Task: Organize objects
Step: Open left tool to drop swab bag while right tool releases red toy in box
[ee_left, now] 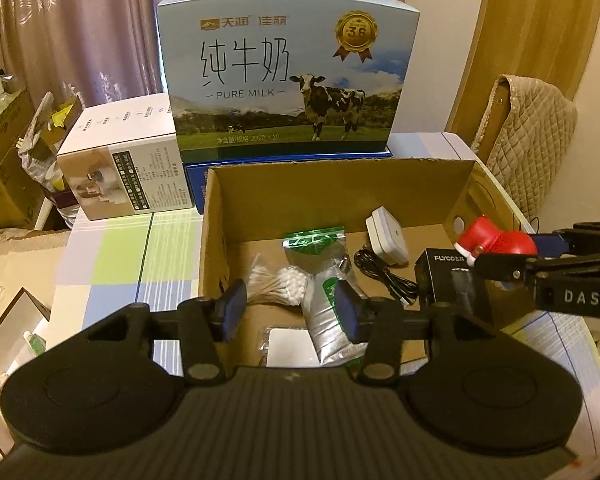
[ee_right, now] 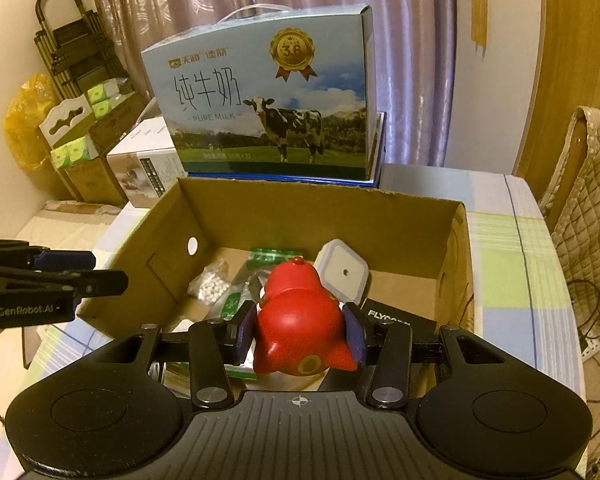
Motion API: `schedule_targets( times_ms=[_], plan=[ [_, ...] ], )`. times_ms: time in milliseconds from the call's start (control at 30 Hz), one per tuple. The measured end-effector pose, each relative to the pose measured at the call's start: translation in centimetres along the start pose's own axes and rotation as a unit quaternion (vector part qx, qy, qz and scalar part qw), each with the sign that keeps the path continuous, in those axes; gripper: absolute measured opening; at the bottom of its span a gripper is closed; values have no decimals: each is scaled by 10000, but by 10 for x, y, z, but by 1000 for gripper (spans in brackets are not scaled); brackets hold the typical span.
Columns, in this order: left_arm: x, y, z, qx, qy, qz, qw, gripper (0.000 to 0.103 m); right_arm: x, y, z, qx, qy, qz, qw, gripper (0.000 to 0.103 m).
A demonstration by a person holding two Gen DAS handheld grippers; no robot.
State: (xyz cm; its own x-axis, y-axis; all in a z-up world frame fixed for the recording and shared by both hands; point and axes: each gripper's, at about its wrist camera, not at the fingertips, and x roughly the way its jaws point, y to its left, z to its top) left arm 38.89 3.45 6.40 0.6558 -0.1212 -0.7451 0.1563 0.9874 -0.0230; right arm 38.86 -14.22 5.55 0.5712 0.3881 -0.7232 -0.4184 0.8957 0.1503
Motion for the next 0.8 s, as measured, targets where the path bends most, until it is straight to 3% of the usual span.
schedule_targets(
  times_ms=[333, 467, 800],
  plan=[
    [-8, 0, -15, -25, -2, -57, 10000, 43, 5, -9, 2, 370, -340, 159, 9986, 47],
    [-18, 0, -24, -88, -50, -97, 9999, 44, -8, -14, -5, 512, -440, 169, 9976, 55],
    [-48, -6, -59, -288, -147, -161, 9993, 50, -61, -11, -47, 430, -704, 29, 9966, 56]
  ],
)
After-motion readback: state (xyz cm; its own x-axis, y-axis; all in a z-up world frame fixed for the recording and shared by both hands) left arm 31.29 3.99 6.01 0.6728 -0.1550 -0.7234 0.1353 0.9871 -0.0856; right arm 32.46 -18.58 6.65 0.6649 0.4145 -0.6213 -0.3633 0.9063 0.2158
